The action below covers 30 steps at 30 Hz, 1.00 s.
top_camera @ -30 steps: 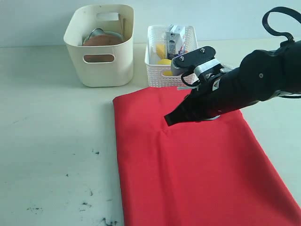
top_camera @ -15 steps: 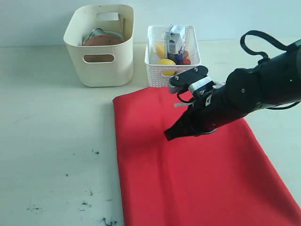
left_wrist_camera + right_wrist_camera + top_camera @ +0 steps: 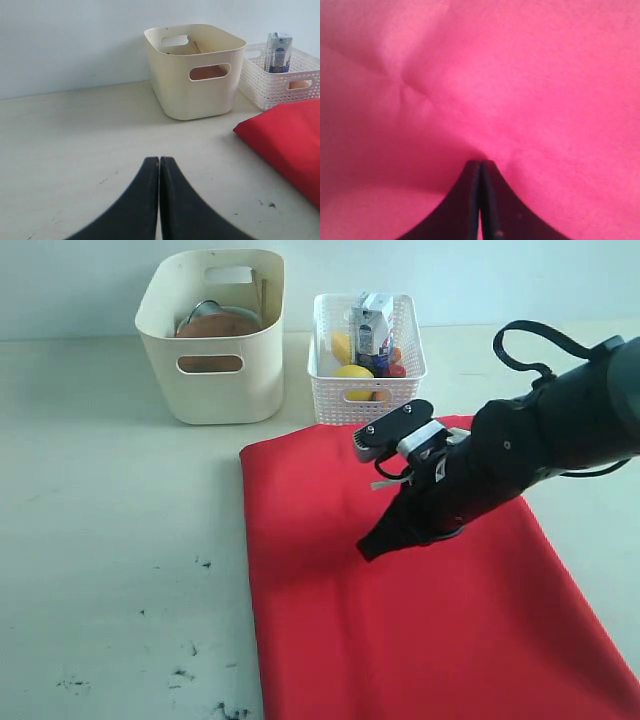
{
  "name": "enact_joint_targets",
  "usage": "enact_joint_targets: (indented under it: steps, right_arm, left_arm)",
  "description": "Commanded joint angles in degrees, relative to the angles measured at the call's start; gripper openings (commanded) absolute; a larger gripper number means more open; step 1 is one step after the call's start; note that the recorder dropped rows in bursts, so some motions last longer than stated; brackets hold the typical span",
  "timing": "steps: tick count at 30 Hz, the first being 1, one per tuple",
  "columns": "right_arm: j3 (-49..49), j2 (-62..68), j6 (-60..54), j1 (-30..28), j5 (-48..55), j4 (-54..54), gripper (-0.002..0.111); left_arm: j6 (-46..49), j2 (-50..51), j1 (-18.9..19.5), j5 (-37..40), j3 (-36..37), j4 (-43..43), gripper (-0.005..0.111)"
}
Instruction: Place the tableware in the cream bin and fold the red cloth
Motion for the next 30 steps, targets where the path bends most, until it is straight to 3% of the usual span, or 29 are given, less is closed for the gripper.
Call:
enact_joint_targets:
  steps: [1,6,16,21,24,27,30]
  right_arm:
    - [-0.22,1.35,5.11,-0.78,2.6,-6.09,0.0]
    - [-0.22,1.35,12.8,-4.76,8.14,-13.11,0.0]
    - [-0.22,0.78,16.97,-15.19,12.19,-20.91,0.0]
    - [-0.22,-7.82,16.38,-15.18,8.57,-14.49,0.0]
    - [-0.22,-9.82,9.41,-12.28,6.68,-6.01,0.0]
    - [-0.22,-5.37,5.35,-6.66,3.94,-2.31,0.0]
    - [-0.22,-0.44,5.08,-5.67,2.13,-3.47,0.0]
  left_arm:
    - [0.13,-0.33,0.12,0.16,-0.04,0.08,0.003]
    - [0.13,-0.33,0.12,0.16,-0.04,0.08,0.003]
    - [0.13,-0.33,0.12,0.16,-0.04,0.08,0.003]
    - [0.13,-0.33,0.12,0.16,-0.04,0.08,0.003]
    - [0.13,-0.33,0.12,0.16,-0.04,0.08,0.003]
    - [0.13,-0.33,0.12,0.16,-0.04,0.08,0.003]
    - [0.13,-0.33,0.12,0.16,-0.04,0.08,0.003]
